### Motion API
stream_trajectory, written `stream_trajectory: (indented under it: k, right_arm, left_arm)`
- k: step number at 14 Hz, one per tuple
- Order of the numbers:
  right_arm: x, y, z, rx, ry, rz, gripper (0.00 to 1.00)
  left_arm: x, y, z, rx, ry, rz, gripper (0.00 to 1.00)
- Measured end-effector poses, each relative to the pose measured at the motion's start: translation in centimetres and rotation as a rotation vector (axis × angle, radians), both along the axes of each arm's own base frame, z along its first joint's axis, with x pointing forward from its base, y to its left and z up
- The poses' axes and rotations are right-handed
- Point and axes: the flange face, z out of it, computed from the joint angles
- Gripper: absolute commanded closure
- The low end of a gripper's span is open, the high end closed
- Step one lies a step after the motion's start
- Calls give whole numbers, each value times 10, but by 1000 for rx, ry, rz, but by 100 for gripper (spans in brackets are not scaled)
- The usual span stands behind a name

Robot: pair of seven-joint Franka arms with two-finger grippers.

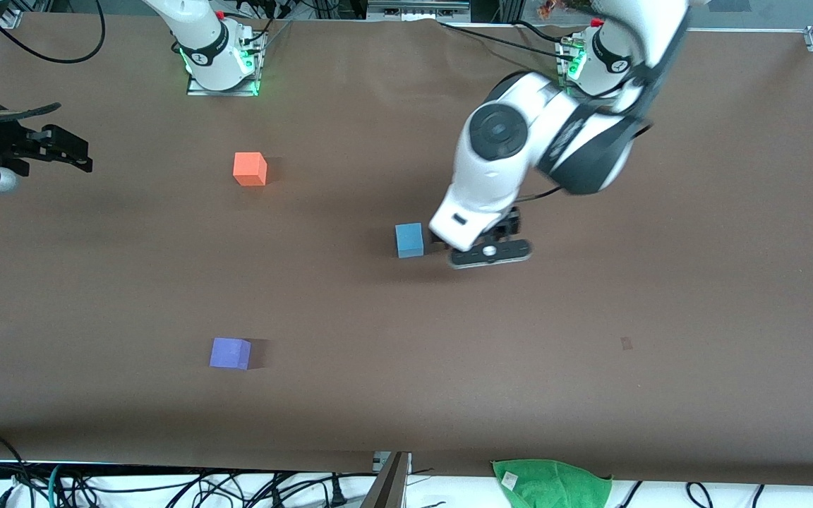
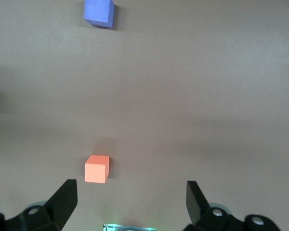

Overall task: Place blue block between orange and purple blocks
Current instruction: 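Carry the blue cube to the table middle and open the left gripper, then raise the left gripper away while the right gripper reaches the blue cube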

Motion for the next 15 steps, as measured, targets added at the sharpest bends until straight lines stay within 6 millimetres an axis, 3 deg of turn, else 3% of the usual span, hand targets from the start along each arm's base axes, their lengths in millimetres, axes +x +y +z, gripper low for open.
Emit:
stream_trajectory:
  k: [4,6,8,9,11,15]
  right_arm:
    - [9,13,-14,0,9,22,0]
    - [13,19,-24,0,26,33,0]
    - [18,34,-38,1,43,57,0]
    - [21,51,-45,0,46,86,0]
    - [23,104,-62,-7,40,115,0]
    - [18,217,-102,-24,0,60,0]
  left_arm:
    - [17,99,68,43,4,3,0]
    - [24,152,90,56,24,-23,0]
    - [24,189,107,25,49,-74,0]
    - [24,205,116,2,53,-99,0]
    - [19,244,134,-47,60,-157,0]
    - [-5,322,143,-121,75,-157,0]
